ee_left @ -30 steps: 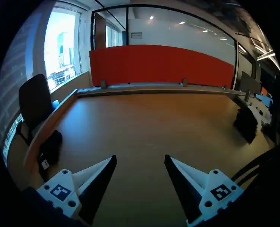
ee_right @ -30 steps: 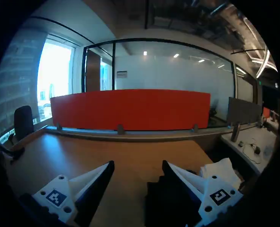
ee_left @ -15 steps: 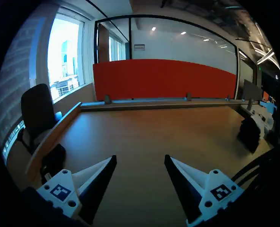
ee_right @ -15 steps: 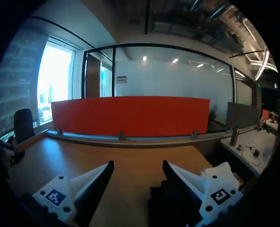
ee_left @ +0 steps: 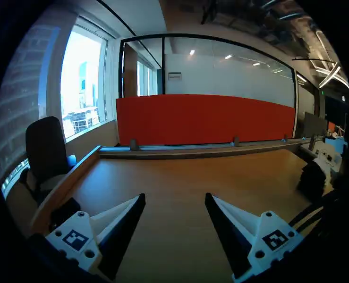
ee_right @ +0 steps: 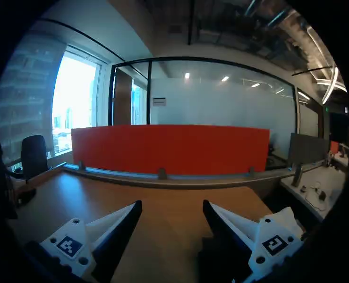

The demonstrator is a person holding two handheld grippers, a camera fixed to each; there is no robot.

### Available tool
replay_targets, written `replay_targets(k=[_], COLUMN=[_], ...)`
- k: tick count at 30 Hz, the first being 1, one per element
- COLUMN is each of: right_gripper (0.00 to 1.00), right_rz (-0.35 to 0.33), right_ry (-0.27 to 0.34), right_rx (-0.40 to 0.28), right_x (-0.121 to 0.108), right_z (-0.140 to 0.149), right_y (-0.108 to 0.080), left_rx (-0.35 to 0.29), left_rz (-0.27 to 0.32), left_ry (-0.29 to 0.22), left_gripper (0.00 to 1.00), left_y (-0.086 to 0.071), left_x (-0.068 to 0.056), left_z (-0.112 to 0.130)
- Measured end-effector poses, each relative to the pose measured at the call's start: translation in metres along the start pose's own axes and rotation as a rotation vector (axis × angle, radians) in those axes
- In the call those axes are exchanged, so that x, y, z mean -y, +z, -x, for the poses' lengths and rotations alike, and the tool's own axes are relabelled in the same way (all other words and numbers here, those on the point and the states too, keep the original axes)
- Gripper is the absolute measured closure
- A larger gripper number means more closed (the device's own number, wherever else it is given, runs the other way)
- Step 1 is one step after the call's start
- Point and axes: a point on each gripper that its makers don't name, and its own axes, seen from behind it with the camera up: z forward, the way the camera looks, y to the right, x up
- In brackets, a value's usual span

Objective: Fold towel

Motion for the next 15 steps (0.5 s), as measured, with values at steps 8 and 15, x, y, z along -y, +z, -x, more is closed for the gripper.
replay_targets(k=[8, 15], right_gripper=[0.01, 0.01], right_rz=[-0.012, -0.001], right_ry=[0.036, 0.039], right_rx=[-0.025, -0.03], right_x=[0.022, 0.029], right_z=[-0.012, -0.016], right_y=[0.003, 0.006], left_rx=[-0.056, -0.094], left_rz=[0.011, 0.01], left_ry=[-0.033, -0.039], left_gripper=[0.06, 0.06], left_y=[0.004, 0.006], left_x=[-0.003, -0.003], left_z=[-0.023, -0.036])
